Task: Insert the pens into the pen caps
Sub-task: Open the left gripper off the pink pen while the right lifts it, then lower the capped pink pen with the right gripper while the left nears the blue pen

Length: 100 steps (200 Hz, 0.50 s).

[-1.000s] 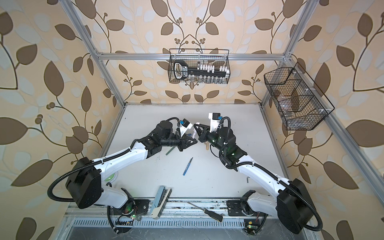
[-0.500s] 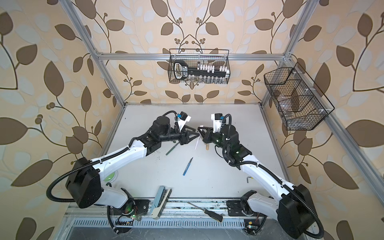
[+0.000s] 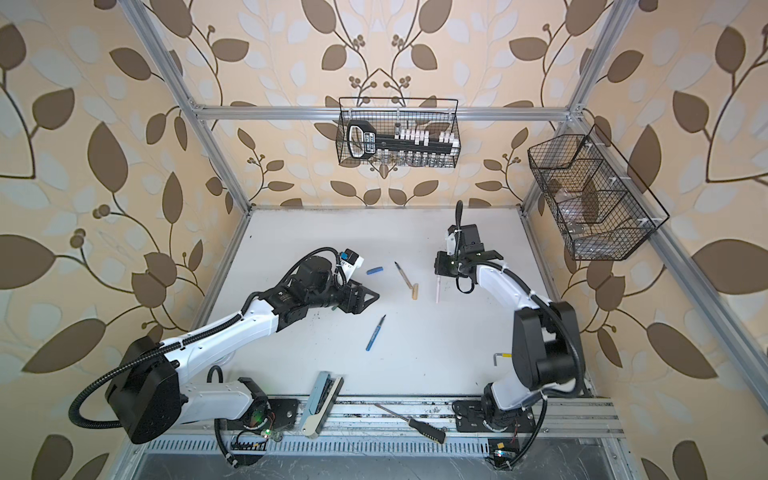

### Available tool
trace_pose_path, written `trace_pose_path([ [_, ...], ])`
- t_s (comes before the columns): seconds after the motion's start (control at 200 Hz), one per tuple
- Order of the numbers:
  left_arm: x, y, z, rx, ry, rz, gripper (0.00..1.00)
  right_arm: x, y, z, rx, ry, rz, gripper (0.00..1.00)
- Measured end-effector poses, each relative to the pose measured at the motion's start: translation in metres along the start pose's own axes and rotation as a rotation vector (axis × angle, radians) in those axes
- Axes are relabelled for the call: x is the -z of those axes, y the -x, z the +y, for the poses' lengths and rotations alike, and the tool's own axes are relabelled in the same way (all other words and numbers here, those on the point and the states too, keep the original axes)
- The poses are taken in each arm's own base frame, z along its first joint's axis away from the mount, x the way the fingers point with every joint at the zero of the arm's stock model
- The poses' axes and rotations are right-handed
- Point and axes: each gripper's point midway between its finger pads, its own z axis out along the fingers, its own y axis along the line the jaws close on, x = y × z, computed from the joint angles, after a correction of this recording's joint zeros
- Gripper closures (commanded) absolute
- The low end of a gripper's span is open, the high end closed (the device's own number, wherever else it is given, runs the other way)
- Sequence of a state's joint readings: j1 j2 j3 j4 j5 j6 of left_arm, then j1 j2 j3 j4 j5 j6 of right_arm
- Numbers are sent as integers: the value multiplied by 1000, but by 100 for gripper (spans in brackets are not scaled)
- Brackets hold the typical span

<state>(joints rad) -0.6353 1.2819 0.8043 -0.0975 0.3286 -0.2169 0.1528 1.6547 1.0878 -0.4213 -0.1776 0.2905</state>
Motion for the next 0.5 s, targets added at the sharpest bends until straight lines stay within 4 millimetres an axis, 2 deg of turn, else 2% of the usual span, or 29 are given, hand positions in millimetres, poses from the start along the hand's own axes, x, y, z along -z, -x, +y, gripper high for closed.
trace_pose_path([
  [0.09,-5,-26,2,9,50,82,25,-26,-30,-22,8,-78,131,99],
  [0.17,-11,-41,-4,6,66,129,25,-37,-41,-32,22,-116,193,95],
  [0.3,-20,-58,-6,13,90,182,26,-42,-32,-37,51,-152,202,90],
  [0.5,-31,-76,-4,21,150,225,26,-47,-29,-45,83,-195,202,67],
])
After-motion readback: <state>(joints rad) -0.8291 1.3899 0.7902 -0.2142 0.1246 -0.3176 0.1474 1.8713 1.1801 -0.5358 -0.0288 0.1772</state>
